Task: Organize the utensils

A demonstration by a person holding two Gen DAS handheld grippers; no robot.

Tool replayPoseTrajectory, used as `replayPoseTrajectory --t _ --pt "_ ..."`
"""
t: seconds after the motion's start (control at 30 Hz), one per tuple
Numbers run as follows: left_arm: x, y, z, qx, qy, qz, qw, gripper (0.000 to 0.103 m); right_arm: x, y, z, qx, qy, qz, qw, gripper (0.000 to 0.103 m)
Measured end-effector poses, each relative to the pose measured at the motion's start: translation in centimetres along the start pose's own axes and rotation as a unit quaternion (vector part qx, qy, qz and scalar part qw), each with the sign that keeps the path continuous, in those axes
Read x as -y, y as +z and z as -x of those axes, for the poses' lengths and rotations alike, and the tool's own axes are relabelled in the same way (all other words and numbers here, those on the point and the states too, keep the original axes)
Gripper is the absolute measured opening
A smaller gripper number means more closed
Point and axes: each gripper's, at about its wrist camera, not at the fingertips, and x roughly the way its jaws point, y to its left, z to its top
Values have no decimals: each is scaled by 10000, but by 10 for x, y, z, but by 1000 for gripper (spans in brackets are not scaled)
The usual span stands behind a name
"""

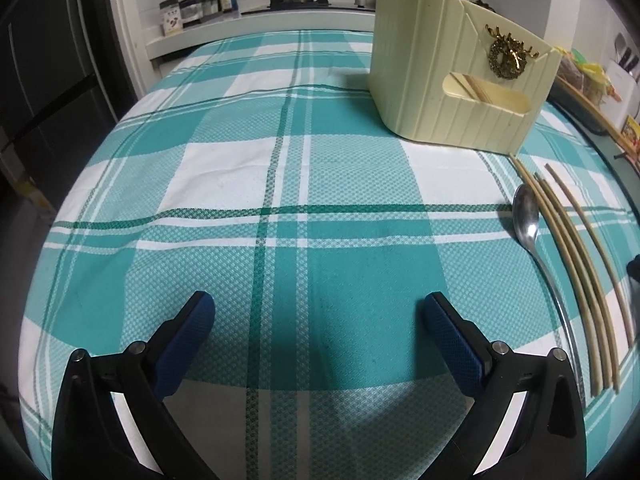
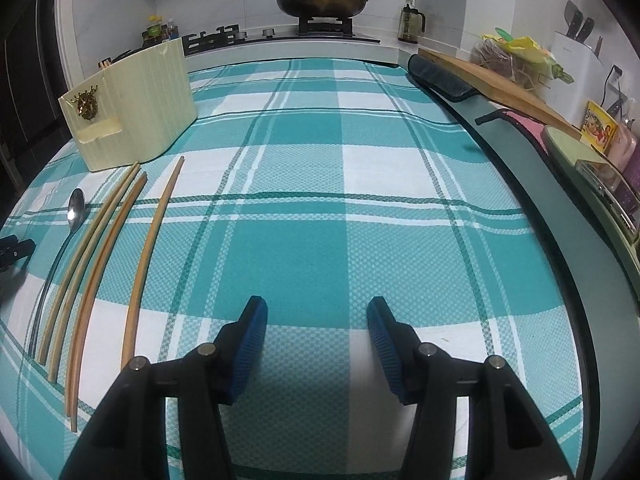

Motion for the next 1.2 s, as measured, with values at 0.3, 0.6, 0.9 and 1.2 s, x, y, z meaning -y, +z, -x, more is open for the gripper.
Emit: replayPoseTrajectory --t 0.3,0.6,0.9,1.2 --pt "-1 -1 1 0 -17 8 10000 103 -1 0 0 2 -17 15 10000 54" --pt "-1 -1 1 1 -15 8 10000 103 -2 0 0 5 -30 26 10000 54" --pt "-1 -1 1 2 -15 8 10000 103 -1 0 0 9 -43 37 10000 55" --pt "-1 -1 1 2 -15 8 10000 103 -1 0 0 11 -45 40 10000 55"
